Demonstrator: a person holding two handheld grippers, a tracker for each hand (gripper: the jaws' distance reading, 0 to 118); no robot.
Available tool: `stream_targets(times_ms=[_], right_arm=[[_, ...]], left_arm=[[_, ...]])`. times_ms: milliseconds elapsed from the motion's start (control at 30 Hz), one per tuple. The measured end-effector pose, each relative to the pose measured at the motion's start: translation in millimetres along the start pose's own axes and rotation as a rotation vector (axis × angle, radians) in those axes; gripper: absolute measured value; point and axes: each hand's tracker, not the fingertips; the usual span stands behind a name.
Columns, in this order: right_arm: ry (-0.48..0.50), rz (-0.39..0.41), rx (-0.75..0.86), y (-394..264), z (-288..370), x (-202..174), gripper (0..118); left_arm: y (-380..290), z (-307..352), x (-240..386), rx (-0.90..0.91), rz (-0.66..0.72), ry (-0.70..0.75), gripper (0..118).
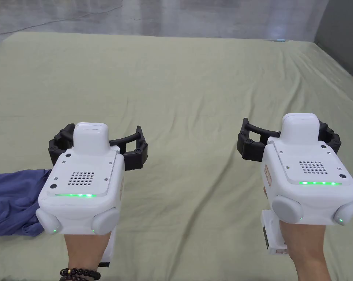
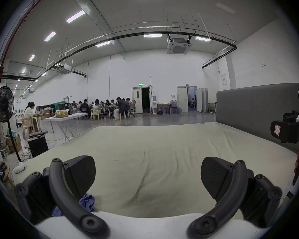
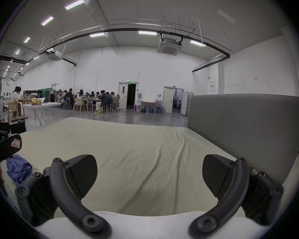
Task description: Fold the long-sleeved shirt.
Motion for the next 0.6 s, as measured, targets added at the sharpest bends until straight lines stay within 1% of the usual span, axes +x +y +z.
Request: stream_targets(times_ms=[200, 433, 467, 600], right_arm=[[0.0, -0.002, -0.005, -0.4, -0.1, 0.2, 118], [-0.001, -0.001, -0.006, -0.5, -1.1, 0.2, 118], [-0.001, 0.0, -0.007, -0.7, -1.4, 0.0, 118], [0.001, 0.002, -0.01, -1.9, -2.1, -0.8, 118]], left_arm=[[-1.7, -1.4, 0.7, -0.006, -0.017, -0.004, 118], [-1.9, -1.8, 1.9, -0.006, -0.017, -0.01, 118], [-3.8, -2.2, 2.1, -0.025, 0.005, -0.013, 118], [-3.4, -2.3, 2.0, -0.019, -0.007, -0.011, 118]])
